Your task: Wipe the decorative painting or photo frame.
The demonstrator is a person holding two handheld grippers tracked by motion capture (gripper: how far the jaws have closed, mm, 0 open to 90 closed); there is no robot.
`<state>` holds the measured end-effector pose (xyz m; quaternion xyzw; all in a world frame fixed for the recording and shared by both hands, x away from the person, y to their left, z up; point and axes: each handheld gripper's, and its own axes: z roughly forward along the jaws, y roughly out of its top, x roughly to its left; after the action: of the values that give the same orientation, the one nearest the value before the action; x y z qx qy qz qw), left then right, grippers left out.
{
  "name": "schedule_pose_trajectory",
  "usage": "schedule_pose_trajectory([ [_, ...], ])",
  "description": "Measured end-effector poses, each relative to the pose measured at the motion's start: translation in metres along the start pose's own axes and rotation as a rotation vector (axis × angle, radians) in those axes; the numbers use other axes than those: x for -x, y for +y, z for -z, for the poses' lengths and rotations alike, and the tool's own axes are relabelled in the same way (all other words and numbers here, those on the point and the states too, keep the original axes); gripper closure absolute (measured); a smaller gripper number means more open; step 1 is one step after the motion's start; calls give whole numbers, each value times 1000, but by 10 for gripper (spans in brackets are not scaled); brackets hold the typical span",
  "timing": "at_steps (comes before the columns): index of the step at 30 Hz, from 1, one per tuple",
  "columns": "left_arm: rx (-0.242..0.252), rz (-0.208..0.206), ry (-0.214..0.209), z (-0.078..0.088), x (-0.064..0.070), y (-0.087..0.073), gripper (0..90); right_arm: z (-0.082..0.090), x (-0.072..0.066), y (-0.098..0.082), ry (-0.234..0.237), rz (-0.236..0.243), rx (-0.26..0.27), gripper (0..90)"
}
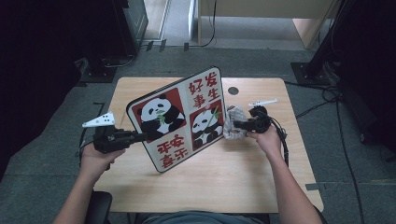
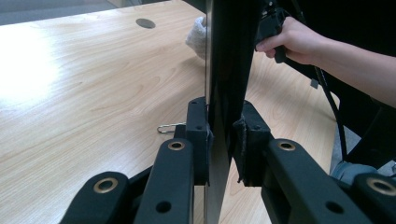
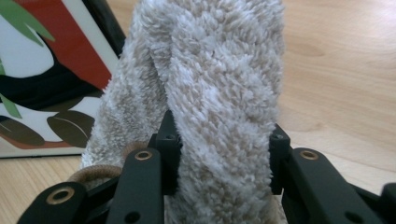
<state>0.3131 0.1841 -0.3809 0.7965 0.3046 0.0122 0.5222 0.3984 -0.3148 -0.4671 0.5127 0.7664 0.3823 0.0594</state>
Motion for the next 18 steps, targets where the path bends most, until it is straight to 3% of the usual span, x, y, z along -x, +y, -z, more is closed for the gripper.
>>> schedule_pose_trajectory([
  [9,0,9,3,1,1,0,781,22,8,4,-53,19,72,615],
  [18,-2,10,1,1,0,0,781,32,28,-3,-105,-9,83,614],
])
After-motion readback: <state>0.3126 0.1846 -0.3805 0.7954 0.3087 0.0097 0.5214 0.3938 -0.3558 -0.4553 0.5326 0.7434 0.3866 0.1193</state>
